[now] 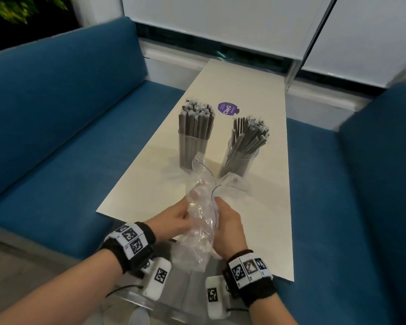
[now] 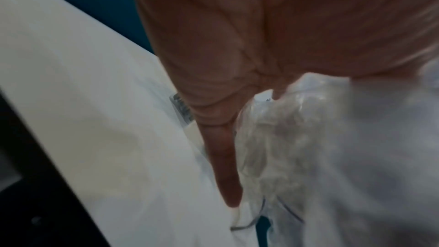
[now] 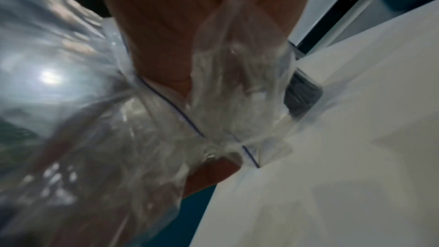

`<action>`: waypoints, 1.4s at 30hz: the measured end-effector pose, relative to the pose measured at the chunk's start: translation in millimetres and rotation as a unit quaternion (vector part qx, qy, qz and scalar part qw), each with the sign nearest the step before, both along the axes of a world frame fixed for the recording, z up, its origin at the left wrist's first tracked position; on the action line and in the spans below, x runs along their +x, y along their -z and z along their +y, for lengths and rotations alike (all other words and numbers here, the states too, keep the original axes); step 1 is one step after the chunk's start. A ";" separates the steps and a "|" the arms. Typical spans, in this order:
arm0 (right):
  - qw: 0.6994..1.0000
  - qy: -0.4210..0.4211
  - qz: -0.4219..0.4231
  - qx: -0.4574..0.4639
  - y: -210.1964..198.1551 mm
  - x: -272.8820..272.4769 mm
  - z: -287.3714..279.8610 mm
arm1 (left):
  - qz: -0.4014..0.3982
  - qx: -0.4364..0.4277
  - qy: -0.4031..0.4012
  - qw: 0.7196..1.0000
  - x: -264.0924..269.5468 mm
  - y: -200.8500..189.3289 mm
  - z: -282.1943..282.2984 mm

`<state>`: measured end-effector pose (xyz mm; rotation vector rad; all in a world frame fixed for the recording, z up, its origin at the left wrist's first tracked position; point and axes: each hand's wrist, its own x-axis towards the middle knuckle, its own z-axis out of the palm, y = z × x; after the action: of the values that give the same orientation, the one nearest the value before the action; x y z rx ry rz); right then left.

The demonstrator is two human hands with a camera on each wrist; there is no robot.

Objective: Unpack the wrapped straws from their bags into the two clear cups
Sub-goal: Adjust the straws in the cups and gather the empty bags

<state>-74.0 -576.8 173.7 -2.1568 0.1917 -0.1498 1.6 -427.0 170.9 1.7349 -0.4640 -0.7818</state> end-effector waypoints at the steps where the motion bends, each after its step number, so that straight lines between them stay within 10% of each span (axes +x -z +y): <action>1: 0.999 -0.048 0.008 -0.003 -1.4 -3.8 0.7 | 0.002 -0.002 -0.005 1.000 -5.3 0.2 2.3; 7: 0.963 -0.239 0.101 0.076 -18.9 -23.5 -8.4 | 0.012 -0.071 -0.148 0.986 -40.9 -7.3 13.4; 13: 0.921 -0.198 -0.026 0.334 -1.9 -53.8 -21.5 | -0.013 -0.072 -0.314 0.947 -52.6 -9.2 27.1; 18: 0.930 -0.342 -0.130 -0.027 7.3 -50.9 -8.2 | 0.031 -0.104 -0.468 0.877 -66.2 0.8 48.8; 21: 0.933 -0.311 -0.175 -0.050 20.6 -30.7 13.0 | 0.016 -0.112 -0.419 0.901 -79.2 9.5 58.4; 26: 0.966 -0.186 -0.077 0.160 27.9 -12.0 54.2 | 0.074 -0.111 -0.382 0.915 -90.9 11.1 92.5; 32: 0.912 -0.187 0.031 0.364 50.6 -2.5 114.6 | 0.090 -0.053 -0.311 0.945 -82.7 10.0 165.9; 36: 0.911 -0.164 0.058 0.375 75.2 8.4 148.2 | 0.238 -0.126 -0.221 0.937 -76.4 29.8 213.4; 42: 0.965 -0.078 0.082 0.236 125.7 11.6 197.0 | 0.009 0.081 -0.143 0.986 -57.2 85.9 252.8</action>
<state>-62.4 -379.9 47.9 -1.6968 0.1354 0.1527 -55.6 -174.2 84.9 1.8905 -0.1363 -0.6419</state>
